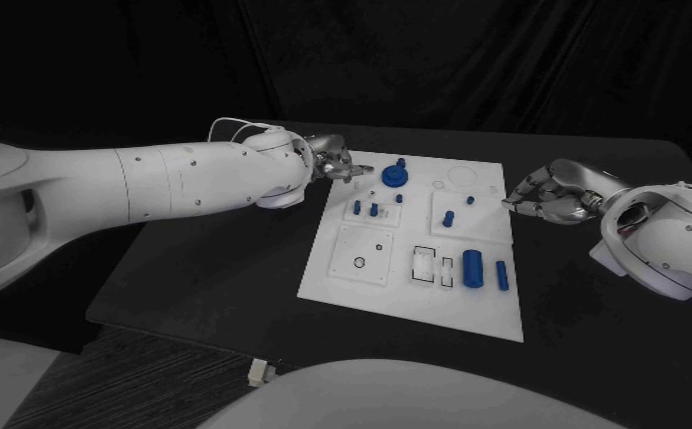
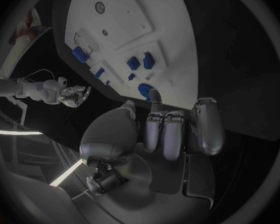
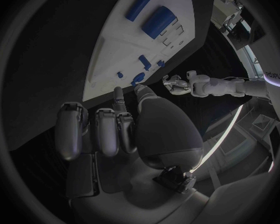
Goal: Assemble the parts on the task board
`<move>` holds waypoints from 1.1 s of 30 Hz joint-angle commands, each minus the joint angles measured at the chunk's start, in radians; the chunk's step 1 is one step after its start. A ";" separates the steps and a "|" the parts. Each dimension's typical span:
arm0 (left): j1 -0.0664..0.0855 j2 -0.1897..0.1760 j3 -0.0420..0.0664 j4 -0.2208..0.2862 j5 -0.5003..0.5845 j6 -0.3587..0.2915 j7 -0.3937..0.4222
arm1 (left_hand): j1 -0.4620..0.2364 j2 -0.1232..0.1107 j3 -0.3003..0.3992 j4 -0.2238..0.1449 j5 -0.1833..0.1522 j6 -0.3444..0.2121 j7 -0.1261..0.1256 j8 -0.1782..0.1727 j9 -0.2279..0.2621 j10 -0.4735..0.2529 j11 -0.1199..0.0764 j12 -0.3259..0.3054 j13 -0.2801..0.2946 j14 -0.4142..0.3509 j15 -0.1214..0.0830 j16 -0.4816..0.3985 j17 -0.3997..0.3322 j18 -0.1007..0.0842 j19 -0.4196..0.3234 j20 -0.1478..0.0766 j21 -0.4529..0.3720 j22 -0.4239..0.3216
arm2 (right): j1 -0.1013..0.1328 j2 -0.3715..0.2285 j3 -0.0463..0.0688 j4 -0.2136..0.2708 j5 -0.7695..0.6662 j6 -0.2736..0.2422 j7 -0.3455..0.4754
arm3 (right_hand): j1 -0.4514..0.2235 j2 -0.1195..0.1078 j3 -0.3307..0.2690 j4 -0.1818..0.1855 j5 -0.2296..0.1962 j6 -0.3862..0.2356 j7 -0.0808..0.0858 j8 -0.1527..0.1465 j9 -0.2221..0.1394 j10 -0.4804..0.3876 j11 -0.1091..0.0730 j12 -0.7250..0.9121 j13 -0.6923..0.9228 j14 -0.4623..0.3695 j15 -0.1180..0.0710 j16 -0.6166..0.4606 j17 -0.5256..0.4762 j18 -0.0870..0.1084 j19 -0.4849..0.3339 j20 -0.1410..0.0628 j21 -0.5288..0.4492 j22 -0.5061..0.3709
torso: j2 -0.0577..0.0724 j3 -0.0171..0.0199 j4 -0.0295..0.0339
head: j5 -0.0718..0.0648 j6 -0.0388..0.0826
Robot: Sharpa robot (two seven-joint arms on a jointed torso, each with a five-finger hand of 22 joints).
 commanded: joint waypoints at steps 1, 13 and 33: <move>0.029 -0.002 0.001 -0.003 0.029 -0.032 0.064 | 0.038 0.011 -0.049 0.006 0.065 -0.022 -0.003 -0.021 -0.004 0.109 0.002 0.018 0.270 0.112 0.004 0.014 0.278 -0.025 0.004 0.000 -0.002 0.201 | -0.002 0.000 0.001 -0.001 -0.002 0.005 -0.017 | 0.021 0.007 0.031 -0.006 0.028 -0.008 0.001 0.003 -0.001 0.099 0.013 0.017 0.265 0.070 0.005 -0.011 0.080 0.018 0.019 0.006 -0.016 0.212 | 0.000 0.0002 0.0002 | 0.001 0.000; 0.086 0.033 0.001 -0.043 0.121 0.250 0.023 | 0.264 -0.005 0.016 -0.023 0.192 -0.031 -0.003 -0.057 -0.035 0.109 0.003 0.018 0.270 0.112 0.007 0.014 0.278 -0.020 -0.015 0.003 -0.030 0.194 | -0.002 0.000 0.001 0.001 0.001 0.003 -0.015 | 0.021 0.007 0.031 -0.006 0.028 -0.008 0.001 0.003 -0.001 0.099 0.013 0.017 0.265 0.070 0.005 -0.011 0.080 0.018 0.019 0.006 -0.016 0.212 | 0.000 0.0001 -0.0002 | -0.002 0.000; 0.091 0.169 0.002 -0.192 0.124 0.617 -0.160 | 0.237 -0.060 0.000 -0.002 0.142 0.067 0.015 -0.245 -0.282 0.109 0.018 0.018 0.270 0.112 0.019 0.014 0.278 -0.018 -0.021 0.014 -0.038 0.191 | -0.003 0.001 0.001 0.004 0.002 0.005 -0.013 | 0.023 0.007 0.032 -0.005 0.029 -0.008 0.001 0.003 -0.001 0.099 0.013 0.017 0.265 0.070 0.004 -0.011 0.080 0.017 0.019 0.006 -0.016 0.212 | 0.001 -0.0002 0.0004 | 0.001 0.000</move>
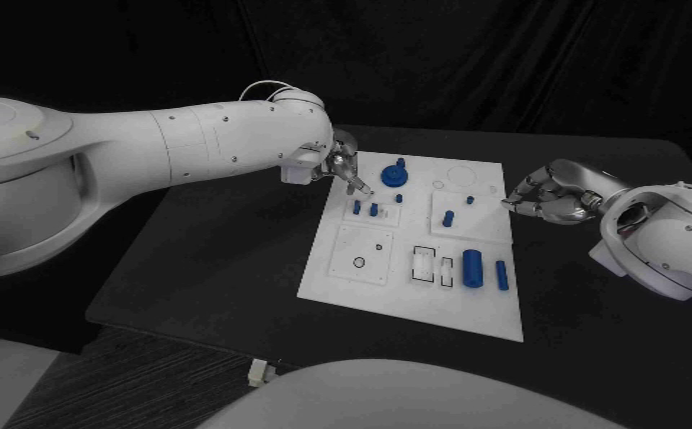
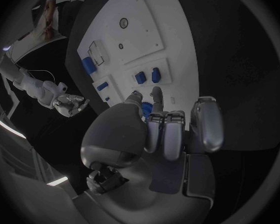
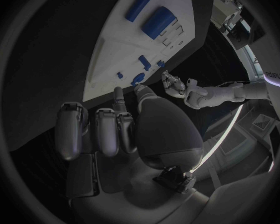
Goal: Assemble the parts on the task board
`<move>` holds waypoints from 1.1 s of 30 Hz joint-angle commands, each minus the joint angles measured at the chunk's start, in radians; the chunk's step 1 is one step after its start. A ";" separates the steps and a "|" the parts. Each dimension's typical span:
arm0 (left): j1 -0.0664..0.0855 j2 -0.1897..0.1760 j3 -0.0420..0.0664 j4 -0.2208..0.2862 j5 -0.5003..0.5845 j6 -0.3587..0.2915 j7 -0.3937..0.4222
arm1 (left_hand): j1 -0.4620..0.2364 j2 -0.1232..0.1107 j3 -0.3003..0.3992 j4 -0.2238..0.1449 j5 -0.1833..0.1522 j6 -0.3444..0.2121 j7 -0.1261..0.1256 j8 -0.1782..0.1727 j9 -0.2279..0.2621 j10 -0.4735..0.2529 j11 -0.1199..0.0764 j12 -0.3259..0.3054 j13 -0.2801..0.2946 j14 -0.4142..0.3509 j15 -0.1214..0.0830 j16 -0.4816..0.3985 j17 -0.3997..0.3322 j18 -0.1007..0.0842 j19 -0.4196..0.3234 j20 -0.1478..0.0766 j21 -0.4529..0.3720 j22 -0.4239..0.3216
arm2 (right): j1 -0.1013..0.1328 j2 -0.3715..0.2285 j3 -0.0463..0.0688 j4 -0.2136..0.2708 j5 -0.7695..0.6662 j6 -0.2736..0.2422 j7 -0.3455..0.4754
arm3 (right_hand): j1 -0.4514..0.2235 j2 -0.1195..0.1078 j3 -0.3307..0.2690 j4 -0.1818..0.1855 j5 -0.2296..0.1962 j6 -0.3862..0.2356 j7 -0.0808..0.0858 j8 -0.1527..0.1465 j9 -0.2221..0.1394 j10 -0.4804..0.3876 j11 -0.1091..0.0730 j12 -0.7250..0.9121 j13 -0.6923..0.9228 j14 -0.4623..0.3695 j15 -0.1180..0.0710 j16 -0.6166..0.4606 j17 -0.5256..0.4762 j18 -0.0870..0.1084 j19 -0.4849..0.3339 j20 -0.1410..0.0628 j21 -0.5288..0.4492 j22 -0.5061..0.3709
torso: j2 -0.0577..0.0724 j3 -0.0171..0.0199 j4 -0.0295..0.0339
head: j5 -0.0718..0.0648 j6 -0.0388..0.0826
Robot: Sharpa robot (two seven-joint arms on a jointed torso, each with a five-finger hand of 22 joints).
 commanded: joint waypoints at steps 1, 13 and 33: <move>0.003 0.014 0.001 -0.012 -0.003 0.100 -0.047 | -0.020 0.000 0.001 0.002 -0.034 0.022 0.000 -0.019 -0.024 0.109 0.003 0.010 0.267 0.107 0.014 0.014 0.278 -0.018 -0.009 0.004 -0.015 0.191 | -0.003 0.001 0.001 0.002 0.000 0.004 -0.012 | 0.023 0.007 0.032 -0.005 0.029 -0.008 0.001 0.003 -0.001 0.099 0.013 0.017 0.265 0.070 0.004 -0.011 0.080 0.017 0.019 0.006 -0.016 0.212 | 0.000 -0.0003 0.0011 | 0.001 0.000; 0.003 0.040 0.001 -0.043 -0.019 0.085 -0.025 | -0.027 0.002 -0.003 0.004 -0.048 0.041 -0.002 -0.020 -0.032 0.109 0.002 0.010 0.267 0.107 0.013 0.014 0.278 -0.018 -0.007 0.004 -0.013 0.191 | -0.003 0.003 0.001 0.001 0.000 0.005 -0.012 | 0.023 0.007 0.032 -0.005 0.029 -0.008 0.001 0.003 -0.001 0.099 0.013 0.017 0.265 0.070 0.004 -0.011 0.081 0.018 0.019 0.006 -0.016 0.212 | 0.003 -0.0025 0.0006 | 0.002 0.000; -0.013 0.092 0.001 -0.103 -0.021 0.085 -0.008 | -0.018 0.004 0.003 -0.003 -0.016 0.039 -0.003 -0.030 -0.042 0.109 0.002 0.010 0.267 0.107 0.013 0.014 0.278 -0.018 -0.008 0.004 -0.015 0.191 | -0.004 0.005 0.001 0.000 0.000 0.007 -0.012 | 0.024 0.007 0.033 -0.005 0.029 -0.008 0.001 0.003 -0.002 0.099 0.013 0.017 0.265 0.070 0.004 -0.011 0.081 0.018 0.019 0.006 -0.017 0.212 | 0.002 -0.0013 0.0012 | 0.002 0.000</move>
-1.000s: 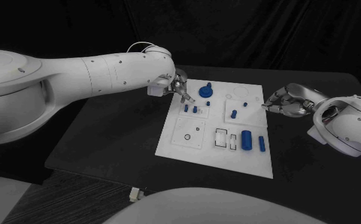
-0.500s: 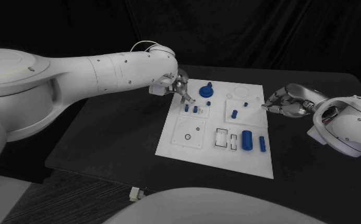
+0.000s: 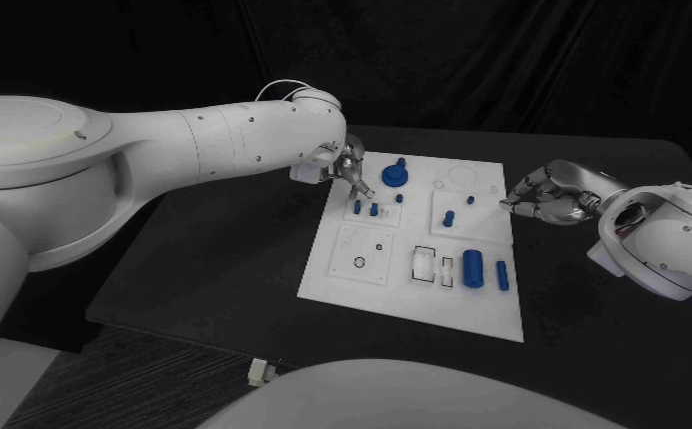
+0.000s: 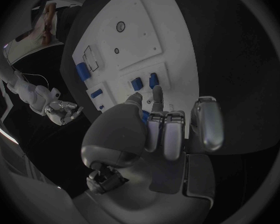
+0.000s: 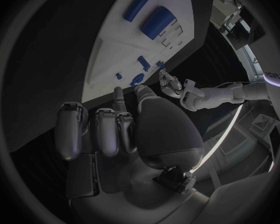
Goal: Assemble the parts on the task board
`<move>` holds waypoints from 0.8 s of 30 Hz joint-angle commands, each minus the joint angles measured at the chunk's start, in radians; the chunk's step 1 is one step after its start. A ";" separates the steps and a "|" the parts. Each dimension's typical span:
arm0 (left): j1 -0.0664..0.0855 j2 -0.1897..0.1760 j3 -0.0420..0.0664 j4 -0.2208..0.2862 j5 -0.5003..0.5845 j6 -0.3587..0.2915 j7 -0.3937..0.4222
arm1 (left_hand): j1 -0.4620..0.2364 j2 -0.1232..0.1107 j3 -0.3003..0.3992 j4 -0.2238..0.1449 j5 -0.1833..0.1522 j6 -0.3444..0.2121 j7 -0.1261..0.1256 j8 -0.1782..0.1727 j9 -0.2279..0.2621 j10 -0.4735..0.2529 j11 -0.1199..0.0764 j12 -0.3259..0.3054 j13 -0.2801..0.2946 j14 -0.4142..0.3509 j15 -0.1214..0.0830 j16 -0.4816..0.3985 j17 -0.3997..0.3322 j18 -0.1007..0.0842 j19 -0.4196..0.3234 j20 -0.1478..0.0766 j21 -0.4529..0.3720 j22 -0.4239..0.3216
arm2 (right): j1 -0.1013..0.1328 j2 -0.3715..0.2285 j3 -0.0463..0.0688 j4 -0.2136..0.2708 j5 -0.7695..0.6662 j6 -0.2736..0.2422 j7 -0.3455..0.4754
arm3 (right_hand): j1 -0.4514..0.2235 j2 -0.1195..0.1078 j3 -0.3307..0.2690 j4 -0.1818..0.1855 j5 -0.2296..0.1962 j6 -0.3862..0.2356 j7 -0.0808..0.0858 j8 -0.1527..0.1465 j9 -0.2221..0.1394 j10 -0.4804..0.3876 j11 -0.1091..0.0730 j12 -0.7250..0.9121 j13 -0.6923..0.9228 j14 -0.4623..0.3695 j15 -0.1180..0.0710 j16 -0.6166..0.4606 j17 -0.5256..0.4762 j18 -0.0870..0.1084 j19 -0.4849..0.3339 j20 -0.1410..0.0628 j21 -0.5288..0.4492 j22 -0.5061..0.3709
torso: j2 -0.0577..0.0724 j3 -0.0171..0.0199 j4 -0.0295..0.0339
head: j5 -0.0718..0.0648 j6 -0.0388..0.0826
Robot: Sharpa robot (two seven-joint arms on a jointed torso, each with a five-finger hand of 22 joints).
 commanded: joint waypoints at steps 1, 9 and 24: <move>-0.003 0.005 0.001 -0.006 -0.003 0.004 0.017 | -0.013 0.000 0.003 -0.003 0.017 0.012 0.003 -0.015 -0.010 0.108 0.002 0.010 0.267 0.107 0.013 0.014 0.278 -0.018 -0.003 -0.001 -0.015 0.191 | -0.003 0.000 0.001 0.001 -0.001 0.005 -0.012 | 0.024 0.007 0.033 -0.005 0.029 -0.008 0.001 0.003 -0.002 0.099 0.013 0.017 0.265 0.070 0.004 -0.011 0.081 0.018 0.019 0.006 -0.017 0.212 | 0.001 -0.0004 -0.0001 | 0.001 0.000; -0.009 0.010 0.001 -0.013 -0.003 0.008 0.012 | 0.007 -0.003 0.015 -0.016 0.058 0.024 -0.003 -0.013 -0.010 0.108 -0.002 0.010 0.267 0.107 0.010 0.014 0.278 -0.018 -0.002 -0.003 -0.013 0.191 | -0.003 0.000 0.001 0.001 -0.001 0.006 -0.012 | 0.025 0.008 0.033 -0.005 0.030 -0.008 0.001 0.003 -0.002 0.099 0.013 0.017 0.265 0.070 0.004 -0.012 0.080 0.018 0.019 0.006 -0.017 0.212 | 0.001 -0.0013 -0.0006 | 0.000 0.000; -0.021 0.015 0.001 -0.023 -0.003 0.023 0.000 | 0.040 -0.012 0.078 -0.041 0.058 0.013 -0.007 -0.013 0.004 0.108 -0.007 0.010 0.267 0.107 0.006 0.014 0.278 -0.017 -0.004 -0.007 -0.018 0.190 | -0.003 -0.001 0.001 0.000 -0.001 0.008 -0.013 | 0.026 0.008 0.034 -0.005 0.030 -0.008 0.001 0.003 -0.002 0.099 0.013 0.017 0.265 0.070 0.004 -0.012 0.079 0.018 0.019 0.006 -0.018 0.211 | 0.000 0.0001 0.0004 | -0.001 0.000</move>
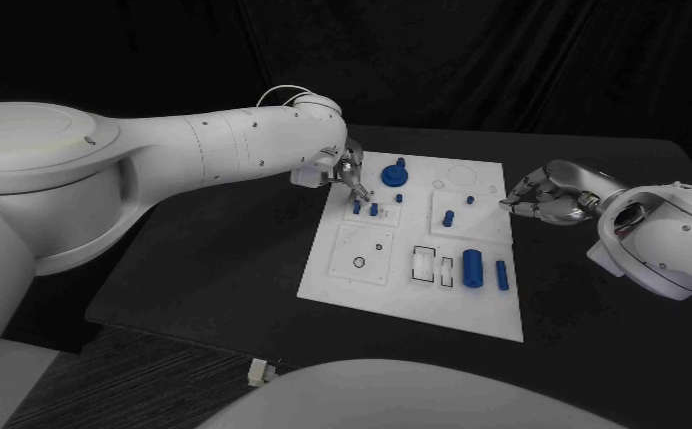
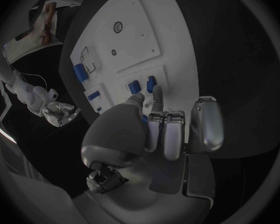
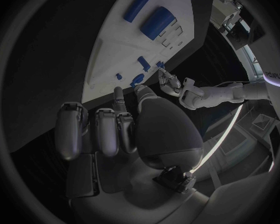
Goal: Assemble the parts on the task board
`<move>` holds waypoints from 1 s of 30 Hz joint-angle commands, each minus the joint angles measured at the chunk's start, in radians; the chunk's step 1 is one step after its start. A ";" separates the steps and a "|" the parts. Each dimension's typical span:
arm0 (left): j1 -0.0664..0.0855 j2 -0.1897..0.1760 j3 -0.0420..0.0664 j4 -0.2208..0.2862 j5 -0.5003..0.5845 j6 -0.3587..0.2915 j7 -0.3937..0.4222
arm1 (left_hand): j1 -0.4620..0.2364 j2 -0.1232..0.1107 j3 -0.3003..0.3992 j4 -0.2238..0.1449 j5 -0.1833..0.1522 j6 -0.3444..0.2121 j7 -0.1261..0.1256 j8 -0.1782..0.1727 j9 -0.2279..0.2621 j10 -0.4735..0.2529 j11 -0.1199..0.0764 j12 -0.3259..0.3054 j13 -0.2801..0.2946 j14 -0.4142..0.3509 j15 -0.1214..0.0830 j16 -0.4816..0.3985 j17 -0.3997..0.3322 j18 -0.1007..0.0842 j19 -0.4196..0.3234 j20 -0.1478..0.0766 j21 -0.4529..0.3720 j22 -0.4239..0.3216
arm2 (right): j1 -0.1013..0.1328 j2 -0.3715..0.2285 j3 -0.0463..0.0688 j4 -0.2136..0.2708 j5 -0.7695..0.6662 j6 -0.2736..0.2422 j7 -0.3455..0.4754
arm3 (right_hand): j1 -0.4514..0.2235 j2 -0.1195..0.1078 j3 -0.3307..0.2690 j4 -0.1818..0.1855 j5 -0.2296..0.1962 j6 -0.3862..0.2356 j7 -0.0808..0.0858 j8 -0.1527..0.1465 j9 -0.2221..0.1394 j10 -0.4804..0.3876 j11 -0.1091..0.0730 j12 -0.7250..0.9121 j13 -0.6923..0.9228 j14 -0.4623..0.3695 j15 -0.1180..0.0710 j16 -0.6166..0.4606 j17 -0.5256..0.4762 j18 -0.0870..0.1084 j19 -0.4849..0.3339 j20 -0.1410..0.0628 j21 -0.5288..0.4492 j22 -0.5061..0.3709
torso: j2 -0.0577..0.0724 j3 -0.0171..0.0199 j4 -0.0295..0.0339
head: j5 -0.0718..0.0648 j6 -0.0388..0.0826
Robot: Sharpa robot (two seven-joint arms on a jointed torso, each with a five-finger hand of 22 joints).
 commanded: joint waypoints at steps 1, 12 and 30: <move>-0.004 0.002 0.001 -0.002 -0.002 0.022 0.001 | 0.020 -0.009 0.028 -0.006 -0.016 0.009 -0.003 -0.005 0.005 0.108 -0.006 0.010 0.267 0.107 0.006 0.014 0.278 -0.017 -0.005 -0.007 -0.018 0.190 | -0.002 -0.001 0.001 0.001 -0.001 0.006 -0.013 | 0.027 0.009 0.035 -0.006 0.030 -0.008 0.000 0.003 -0.002 0.099 0.013 0.017 0.265 0.070 0.004 -0.012 0.079 0.018 0.019 0.006 -0.018 0.211 | 0.000 0.0000 0.0003 | 0.001 0.000; -0.012 0.004 0.001 -0.004 -0.002 0.037 -0.003 | 0.023 -0.025 0.066 -0.018 -0.012 0.010 -0.006 -0.001 0.015 0.108 -0.008 0.010 0.267 0.107 0.005 0.014 0.278 -0.017 -0.005 -0.008 -0.018 0.190 | -0.002 -0.002 0.001 0.001 -0.001 0.006 -0.014 | 0.029 0.009 0.036 -0.007 0.031 -0.007 0.000 0.004 -0.002 0.099 0.012 0.017 0.265 0.070 0.004 -0.012 0.078 0.018 0.019 0.006 -0.018 0.211 | 0.000 0.0001 0.0001 | 0.000 0.000; -0.018 0.005 0.001 -0.007 -0.002 0.038 0.002 | -0.055 -0.130 0.408 -0.122 -0.002 0.014 -0.012 0.011 0.059 0.108 -0.014 0.010 0.267 0.107 0.001 0.014 0.278 -0.017 -0.004 -0.016 -0.016 0.191 | -0.003 0.002 0.001 -0.003 -0.001 0.008 -0.016 | 0.032 0.009 0.037 -0.008 0.031 -0.007 0.000 0.004 -0.002 0.099 0.012 0.017 0.265 0.069 0.004 -0.013 0.077 0.018 0.018 0.006 -0.020 0.211 | 0.000 0.0000 0.0003 | 0.002 0.000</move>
